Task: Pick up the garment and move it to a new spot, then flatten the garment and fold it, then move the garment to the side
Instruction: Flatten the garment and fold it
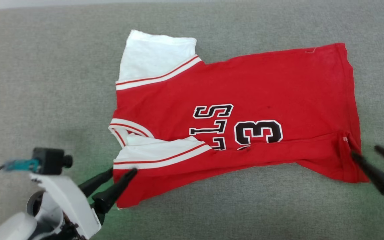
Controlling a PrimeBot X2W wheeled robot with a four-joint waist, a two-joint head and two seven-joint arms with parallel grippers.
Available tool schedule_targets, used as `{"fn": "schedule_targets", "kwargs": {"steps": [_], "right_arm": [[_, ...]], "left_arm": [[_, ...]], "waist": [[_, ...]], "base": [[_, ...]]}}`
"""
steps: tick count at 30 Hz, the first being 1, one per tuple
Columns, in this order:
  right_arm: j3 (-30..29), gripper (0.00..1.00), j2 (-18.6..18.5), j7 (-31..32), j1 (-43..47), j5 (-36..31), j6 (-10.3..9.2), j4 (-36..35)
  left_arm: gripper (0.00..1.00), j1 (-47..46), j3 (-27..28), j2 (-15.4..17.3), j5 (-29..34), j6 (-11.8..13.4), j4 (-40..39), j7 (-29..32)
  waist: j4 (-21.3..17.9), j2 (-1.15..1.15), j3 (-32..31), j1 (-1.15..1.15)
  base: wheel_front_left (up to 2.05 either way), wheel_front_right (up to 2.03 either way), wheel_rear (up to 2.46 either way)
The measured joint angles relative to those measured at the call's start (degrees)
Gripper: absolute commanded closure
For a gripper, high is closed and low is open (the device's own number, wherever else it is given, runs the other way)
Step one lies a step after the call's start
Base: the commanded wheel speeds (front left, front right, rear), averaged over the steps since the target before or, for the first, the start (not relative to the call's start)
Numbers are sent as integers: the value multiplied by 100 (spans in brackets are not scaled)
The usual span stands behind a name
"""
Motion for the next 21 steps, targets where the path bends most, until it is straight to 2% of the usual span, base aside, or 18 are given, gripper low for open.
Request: {"fn": "schedule_targets", "kwargs": {"steps": [7, 12, 17, 19, 21], "right_arm": [[-216, 0, 229, -1634, -231, -557, 0, 136], [-196, 0, 631, -2997, -560, -1012, 1, 532], [-203, 0, 1057, -4076, -757, -1373, 1, 906], [-204, 0, 1223, -4329, -831, -1545, 0, 1038], [-160, 0, 1394, -4540, -878, -1597, 0, 1120]], "left_arm": [[0, 374, 325, -337, 511, 153, 200, -1407], [0, 294, 412, -639, 1146, 261, 676, -2235], [0, -371, 565, -770, 2013, 189, 1195, -2536], [0, -739, 764, -915, 2084, 92, 1411, -2576], [0, -1123, 795, -917, 2386, 44, 1652, -2582]], "waist": [[217, 0, -87, 0], [324, 0, -134, 0], [271, 0, -121, 0], [199, 0, -101, 0], [104, 0, -77, 0]], "base": [[0, 0, 0], [0, 0, 0], [0, 0, 0], [0, 0, 0], [0, 0, 0]]}}
